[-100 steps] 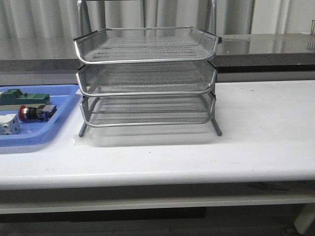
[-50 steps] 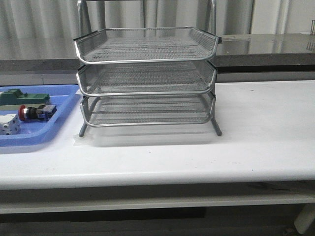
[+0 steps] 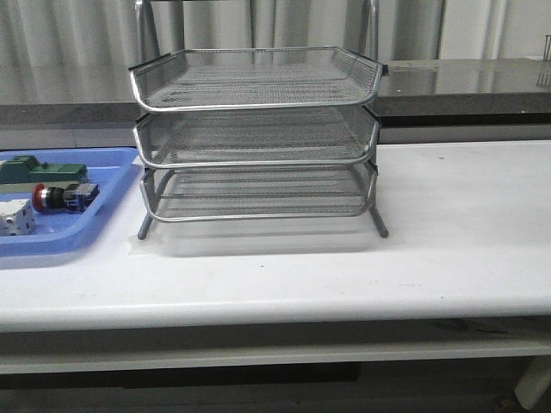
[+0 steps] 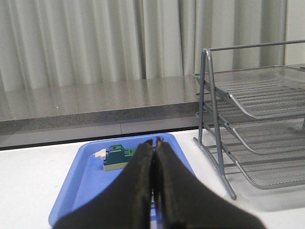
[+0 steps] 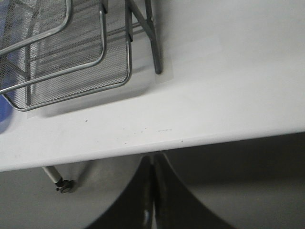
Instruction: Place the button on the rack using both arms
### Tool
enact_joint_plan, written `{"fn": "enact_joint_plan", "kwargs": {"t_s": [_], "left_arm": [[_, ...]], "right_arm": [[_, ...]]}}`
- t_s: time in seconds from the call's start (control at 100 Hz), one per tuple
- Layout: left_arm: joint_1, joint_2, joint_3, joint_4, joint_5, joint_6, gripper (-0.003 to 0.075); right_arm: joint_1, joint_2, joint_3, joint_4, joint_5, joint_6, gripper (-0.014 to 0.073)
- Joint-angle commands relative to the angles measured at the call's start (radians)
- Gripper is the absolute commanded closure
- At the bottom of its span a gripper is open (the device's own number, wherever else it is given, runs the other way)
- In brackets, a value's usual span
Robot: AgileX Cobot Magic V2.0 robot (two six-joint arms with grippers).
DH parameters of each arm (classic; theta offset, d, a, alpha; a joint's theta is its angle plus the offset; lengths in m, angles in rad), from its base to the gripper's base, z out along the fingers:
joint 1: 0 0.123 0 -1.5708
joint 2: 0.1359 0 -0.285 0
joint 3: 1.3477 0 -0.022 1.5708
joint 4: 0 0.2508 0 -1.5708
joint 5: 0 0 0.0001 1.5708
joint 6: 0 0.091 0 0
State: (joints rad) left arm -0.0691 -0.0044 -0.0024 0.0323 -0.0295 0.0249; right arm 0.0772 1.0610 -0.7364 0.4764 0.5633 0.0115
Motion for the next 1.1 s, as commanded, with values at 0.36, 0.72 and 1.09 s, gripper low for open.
{"fn": "enact_joint_plan", "kwargs": {"t_s": [0.36,0.72,1.09], "left_arm": [[0.002,-0.033,0.055,-0.005,-0.073,-0.011,0.0741],[0.002,-0.033,0.055,-0.005,-0.073,-0.011,0.0741],[0.002,-0.033,0.055,-0.005,-0.073,-0.011,0.0741]], "right_arm": [[0.005,0.114,-0.034,0.317,-0.121,-0.149,0.0281],[0.026,0.293,-0.035,0.650,-0.170,-0.383,0.0161],[0.026,0.544,-0.149,1.224,0.015,-0.844,0.0160]]}}
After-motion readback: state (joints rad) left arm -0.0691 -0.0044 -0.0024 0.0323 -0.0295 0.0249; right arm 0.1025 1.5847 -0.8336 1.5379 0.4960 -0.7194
